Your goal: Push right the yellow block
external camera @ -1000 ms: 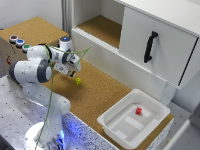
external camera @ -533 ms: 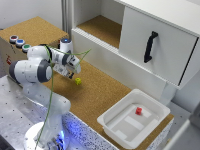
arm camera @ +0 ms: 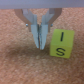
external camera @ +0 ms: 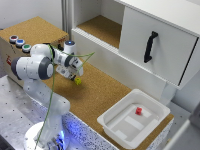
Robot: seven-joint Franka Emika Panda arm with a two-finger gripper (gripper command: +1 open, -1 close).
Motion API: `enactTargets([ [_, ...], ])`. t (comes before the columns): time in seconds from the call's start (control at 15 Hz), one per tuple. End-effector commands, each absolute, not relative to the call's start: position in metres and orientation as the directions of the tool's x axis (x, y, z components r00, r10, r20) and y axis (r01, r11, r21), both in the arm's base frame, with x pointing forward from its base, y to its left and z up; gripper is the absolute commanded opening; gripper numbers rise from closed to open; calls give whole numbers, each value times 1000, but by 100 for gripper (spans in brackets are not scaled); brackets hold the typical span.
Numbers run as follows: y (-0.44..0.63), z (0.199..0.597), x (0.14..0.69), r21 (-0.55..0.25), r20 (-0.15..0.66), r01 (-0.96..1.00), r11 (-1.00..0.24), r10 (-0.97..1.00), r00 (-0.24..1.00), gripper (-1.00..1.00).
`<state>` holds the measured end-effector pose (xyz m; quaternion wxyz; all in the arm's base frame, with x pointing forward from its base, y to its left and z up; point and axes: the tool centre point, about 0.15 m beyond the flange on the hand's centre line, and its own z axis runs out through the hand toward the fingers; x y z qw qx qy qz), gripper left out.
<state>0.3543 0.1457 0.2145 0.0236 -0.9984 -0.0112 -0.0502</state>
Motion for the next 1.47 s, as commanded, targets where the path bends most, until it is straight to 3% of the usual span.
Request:
enactTargets([
  [0.0,83,211,352,-68,77,-8,-998,-13,997,-100],
  [0.87,-50,221,344,7,72,-69,-998,-68,995,-100],
  [1.13,-47,268,343,-64,156,-24,-998,-34,987,-100],
  [1.2,-49,283,338,-73,184,-31,-997,-44,982,100],
  [1.4,-62,301,324,-77,203,-50,-996,-65,977,100],
])
